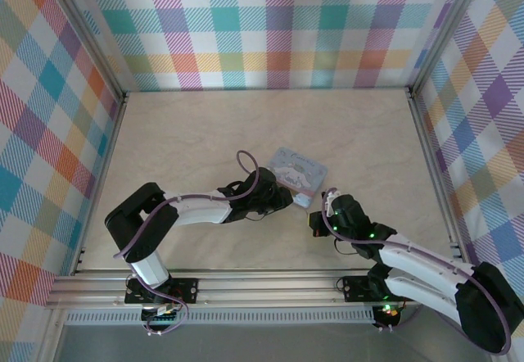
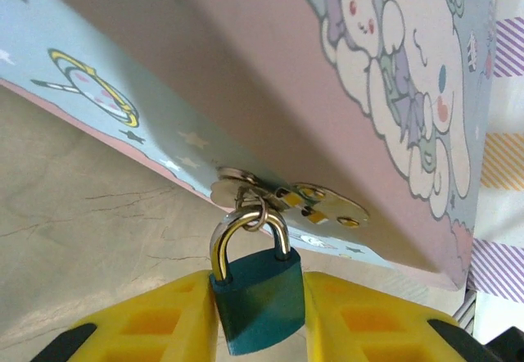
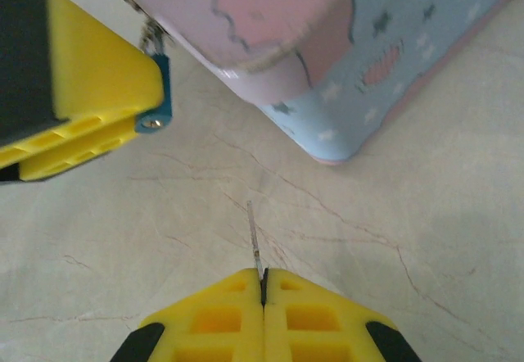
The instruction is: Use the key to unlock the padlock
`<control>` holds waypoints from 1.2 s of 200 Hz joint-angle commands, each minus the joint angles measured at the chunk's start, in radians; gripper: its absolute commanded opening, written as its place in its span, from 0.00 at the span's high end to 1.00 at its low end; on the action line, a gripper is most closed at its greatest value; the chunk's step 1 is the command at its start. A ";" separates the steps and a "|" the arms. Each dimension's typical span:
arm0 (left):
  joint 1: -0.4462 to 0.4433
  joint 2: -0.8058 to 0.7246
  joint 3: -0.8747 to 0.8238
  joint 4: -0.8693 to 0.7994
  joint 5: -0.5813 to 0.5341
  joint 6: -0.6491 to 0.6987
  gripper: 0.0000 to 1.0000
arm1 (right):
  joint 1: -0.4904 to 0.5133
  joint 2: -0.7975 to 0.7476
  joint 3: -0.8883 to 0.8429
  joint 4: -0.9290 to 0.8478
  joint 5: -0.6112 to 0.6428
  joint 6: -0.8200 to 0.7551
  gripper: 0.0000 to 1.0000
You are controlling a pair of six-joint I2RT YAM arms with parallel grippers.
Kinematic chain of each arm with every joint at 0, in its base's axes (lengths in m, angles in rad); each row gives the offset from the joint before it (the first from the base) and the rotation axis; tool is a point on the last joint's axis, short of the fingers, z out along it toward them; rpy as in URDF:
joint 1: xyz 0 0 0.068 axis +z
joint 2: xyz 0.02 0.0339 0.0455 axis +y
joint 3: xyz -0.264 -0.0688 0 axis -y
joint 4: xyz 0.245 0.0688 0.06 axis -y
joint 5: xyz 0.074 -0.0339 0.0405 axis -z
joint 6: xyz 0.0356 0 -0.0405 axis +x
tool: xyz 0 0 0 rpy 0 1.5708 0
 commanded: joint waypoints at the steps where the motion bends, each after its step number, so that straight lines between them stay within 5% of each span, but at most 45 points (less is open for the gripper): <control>1: 0.011 -0.035 0.028 0.002 0.008 -0.010 0.69 | 0.006 -0.013 -0.016 0.081 -0.010 -0.036 1.00; 65: 0.011 -0.017 0.036 0.002 0.004 -0.001 0.70 | 0.014 0.061 -0.004 0.126 -0.027 -0.008 1.00; 141: 0.013 -0.073 0.011 -0.088 -0.122 0.136 0.65 | 0.007 0.012 0.062 0.072 -0.043 -0.009 1.00; 194: 0.021 -0.105 -0.029 -0.057 -0.140 0.265 0.45 | -0.180 0.056 0.156 0.138 -0.299 0.034 1.00; 240: 0.022 -0.118 -0.044 -0.060 -0.161 0.321 0.41 | -0.324 0.335 0.280 0.296 -0.515 0.080 1.00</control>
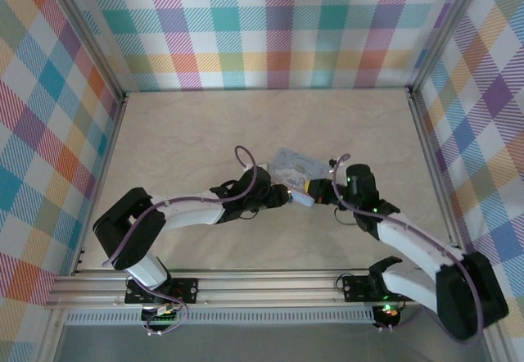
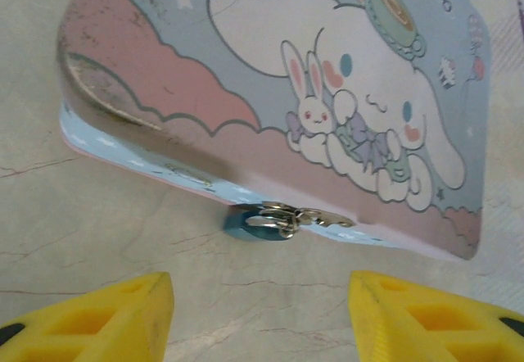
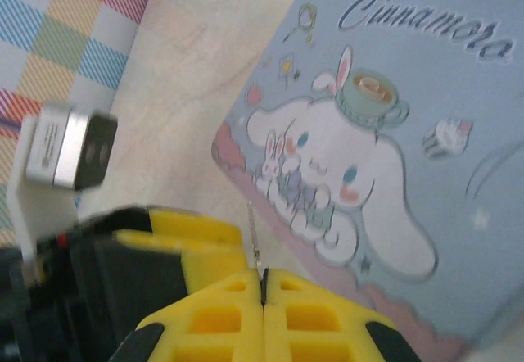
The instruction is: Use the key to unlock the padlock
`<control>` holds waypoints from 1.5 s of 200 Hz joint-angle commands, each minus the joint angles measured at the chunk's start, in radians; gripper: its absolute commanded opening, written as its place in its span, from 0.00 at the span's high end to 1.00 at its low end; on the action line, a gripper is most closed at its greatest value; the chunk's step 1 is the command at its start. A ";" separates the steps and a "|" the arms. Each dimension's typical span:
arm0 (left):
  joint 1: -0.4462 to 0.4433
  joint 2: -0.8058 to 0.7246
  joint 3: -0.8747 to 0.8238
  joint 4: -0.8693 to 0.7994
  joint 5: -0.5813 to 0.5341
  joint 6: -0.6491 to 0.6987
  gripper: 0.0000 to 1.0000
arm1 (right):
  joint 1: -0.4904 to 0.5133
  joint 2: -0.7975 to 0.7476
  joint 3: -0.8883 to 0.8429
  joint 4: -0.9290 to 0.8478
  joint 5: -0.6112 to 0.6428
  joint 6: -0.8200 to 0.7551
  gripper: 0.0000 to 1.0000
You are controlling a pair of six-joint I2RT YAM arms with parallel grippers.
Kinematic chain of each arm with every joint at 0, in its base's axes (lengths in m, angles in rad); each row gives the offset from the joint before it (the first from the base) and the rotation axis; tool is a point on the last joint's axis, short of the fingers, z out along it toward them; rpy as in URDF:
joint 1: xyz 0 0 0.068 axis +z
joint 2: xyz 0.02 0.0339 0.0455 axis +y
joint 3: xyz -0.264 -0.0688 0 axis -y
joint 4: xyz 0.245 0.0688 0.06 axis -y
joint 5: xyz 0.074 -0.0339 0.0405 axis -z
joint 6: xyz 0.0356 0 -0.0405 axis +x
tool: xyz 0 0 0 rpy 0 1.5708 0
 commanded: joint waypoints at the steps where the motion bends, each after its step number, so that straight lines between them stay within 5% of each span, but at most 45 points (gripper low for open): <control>1: 0.010 -0.036 -0.018 0.007 -0.027 0.061 0.41 | -0.033 0.126 0.076 0.119 -0.155 0.029 1.00; 28: 0.012 -0.040 -0.032 0.036 -0.016 0.093 0.37 | -0.053 0.265 0.145 0.193 -0.185 0.043 1.00; 77: 0.012 -0.021 -0.048 0.077 -0.004 0.169 0.33 | -0.053 0.401 0.207 0.075 -0.134 0.010 1.00; 125: 0.012 -0.001 -0.052 0.104 0.002 0.225 0.33 | -0.021 0.443 0.185 -0.044 -0.088 0.010 1.00; 181: 0.013 -0.006 -0.092 0.159 0.014 0.263 0.32 | 0.058 0.477 0.123 0.032 -0.060 0.109 1.00; 300: 0.041 0.138 -0.157 0.428 0.067 0.409 0.36 | 0.059 0.441 0.138 -0.020 -0.027 0.067 1.00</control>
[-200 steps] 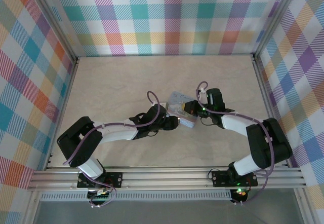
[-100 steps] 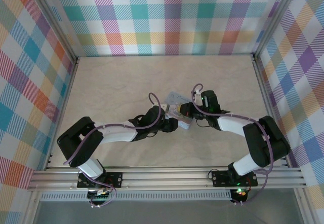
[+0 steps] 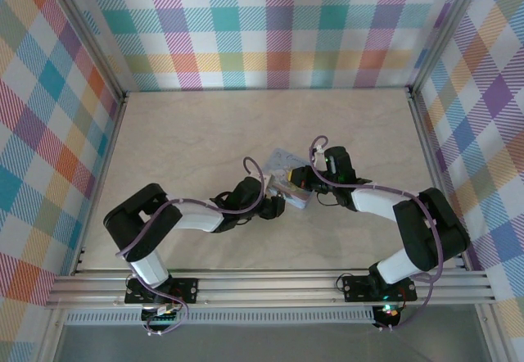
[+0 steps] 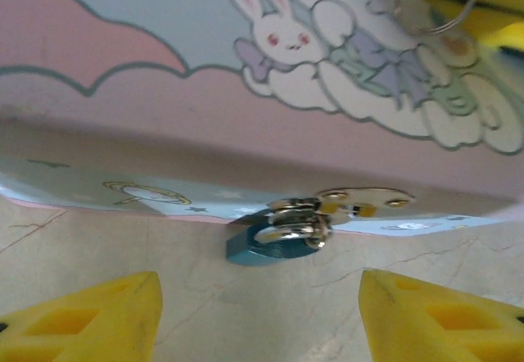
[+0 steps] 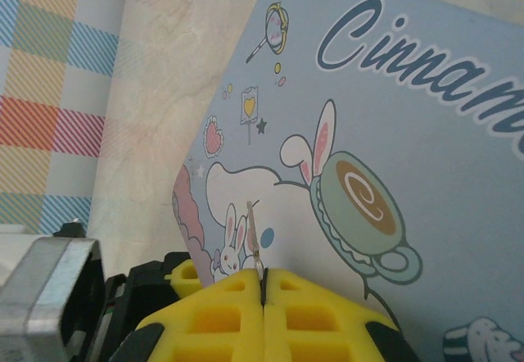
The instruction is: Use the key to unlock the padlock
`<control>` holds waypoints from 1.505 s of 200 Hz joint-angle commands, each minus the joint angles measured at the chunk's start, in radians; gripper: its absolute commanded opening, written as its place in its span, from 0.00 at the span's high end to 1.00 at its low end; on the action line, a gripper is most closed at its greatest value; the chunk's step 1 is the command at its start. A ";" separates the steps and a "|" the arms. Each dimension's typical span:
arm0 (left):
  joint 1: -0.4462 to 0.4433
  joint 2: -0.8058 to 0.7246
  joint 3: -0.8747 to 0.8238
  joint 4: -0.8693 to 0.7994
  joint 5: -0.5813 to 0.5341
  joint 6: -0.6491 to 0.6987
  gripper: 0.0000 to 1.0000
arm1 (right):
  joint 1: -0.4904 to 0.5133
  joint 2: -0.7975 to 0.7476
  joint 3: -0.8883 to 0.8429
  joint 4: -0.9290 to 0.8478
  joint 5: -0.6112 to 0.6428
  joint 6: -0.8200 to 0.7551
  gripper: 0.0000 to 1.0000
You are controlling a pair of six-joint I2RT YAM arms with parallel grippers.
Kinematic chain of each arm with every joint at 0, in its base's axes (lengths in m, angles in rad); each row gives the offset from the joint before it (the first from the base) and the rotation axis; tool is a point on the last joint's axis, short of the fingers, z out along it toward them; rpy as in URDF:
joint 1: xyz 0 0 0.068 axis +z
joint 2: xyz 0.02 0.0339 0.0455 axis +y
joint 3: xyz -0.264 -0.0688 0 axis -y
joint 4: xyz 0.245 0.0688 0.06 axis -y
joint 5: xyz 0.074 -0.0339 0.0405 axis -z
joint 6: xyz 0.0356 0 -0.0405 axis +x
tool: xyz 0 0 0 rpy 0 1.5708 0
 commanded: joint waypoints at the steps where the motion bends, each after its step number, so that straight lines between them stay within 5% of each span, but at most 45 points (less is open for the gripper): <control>1: 0.016 0.044 0.007 0.101 0.041 0.043 0.36 | 0.013 0.025 -0.040 -0.166 0.034 -0.010 1.00; 178: -0.036 0.093 0.080 0.100 0.070 -0.076 0.60 | 0.016 0.027 -0.044 -0.149 0.018 0.000 1.00; 301: -0.044 0.112 0.108 0.075 0.027 -0.268 0.64 | 0.017 0.022 -0.043 -0.154 0.020 0.002 1.00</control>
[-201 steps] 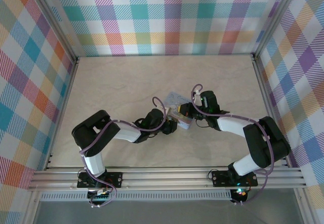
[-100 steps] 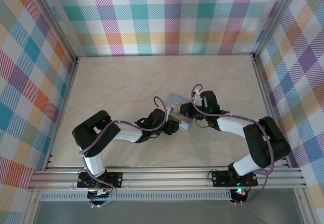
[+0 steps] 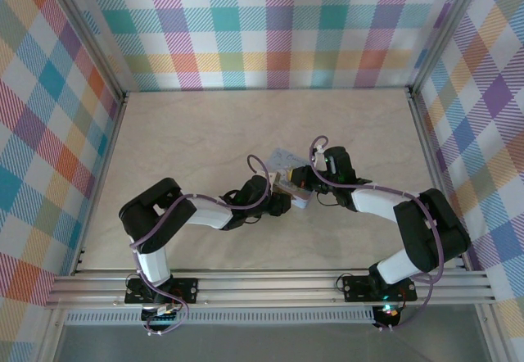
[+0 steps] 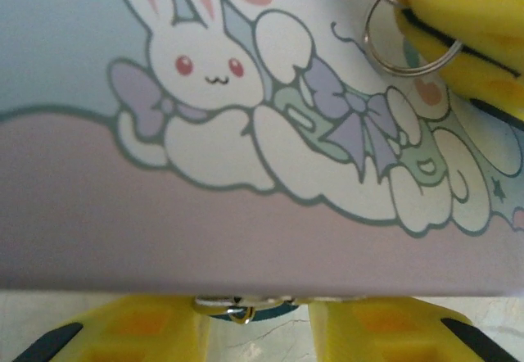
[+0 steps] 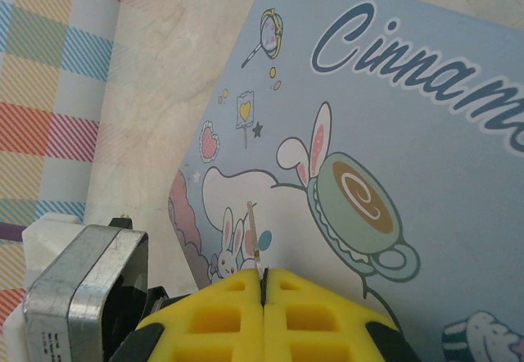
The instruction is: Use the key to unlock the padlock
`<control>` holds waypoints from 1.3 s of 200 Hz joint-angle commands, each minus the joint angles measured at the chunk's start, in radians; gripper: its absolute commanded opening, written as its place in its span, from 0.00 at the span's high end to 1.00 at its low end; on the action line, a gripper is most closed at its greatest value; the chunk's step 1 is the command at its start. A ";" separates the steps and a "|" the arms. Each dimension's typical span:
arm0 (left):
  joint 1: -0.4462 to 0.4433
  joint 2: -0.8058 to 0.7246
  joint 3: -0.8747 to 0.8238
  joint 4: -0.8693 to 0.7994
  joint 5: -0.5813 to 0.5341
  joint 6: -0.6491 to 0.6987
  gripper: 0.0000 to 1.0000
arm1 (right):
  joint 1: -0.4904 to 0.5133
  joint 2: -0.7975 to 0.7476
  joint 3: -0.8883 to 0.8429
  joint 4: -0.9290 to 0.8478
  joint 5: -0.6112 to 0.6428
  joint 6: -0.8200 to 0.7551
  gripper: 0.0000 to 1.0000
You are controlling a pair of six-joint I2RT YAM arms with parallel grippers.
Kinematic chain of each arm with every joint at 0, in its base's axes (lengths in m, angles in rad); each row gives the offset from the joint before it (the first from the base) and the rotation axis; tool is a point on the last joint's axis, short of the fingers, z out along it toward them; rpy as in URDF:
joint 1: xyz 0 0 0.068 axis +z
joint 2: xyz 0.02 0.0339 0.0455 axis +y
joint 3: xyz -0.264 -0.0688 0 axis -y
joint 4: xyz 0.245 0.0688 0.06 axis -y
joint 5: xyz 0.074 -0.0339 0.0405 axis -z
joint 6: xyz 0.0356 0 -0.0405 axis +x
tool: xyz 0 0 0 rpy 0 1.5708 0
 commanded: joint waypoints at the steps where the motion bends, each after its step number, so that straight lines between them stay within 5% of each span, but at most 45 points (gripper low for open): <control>1: -0.013 0.014 0.035 0.010 -0.042 -0.071 0.64 | 0.013 0.027 -0.041 -0.151 -0.001 0.002 1.00; 68: -0.016 0.020 0.037 0.005 -0.082 -0.208 0.63 | 0.018 0.029 -0.038 -0.151 0.000 0.005 1.00; 189: -0.015 0.039 0.027 0.049 -0.152 -0.264 0.61 | 0.020 0.023 -0.038 -0.152 -0.003 0.004 1.00; 260: -0.013 0.025 0.035 0.032 -0.156 -0.267 0.73 | 0.022 0.013 -0.045 -0.151 0.000 0.006 1.00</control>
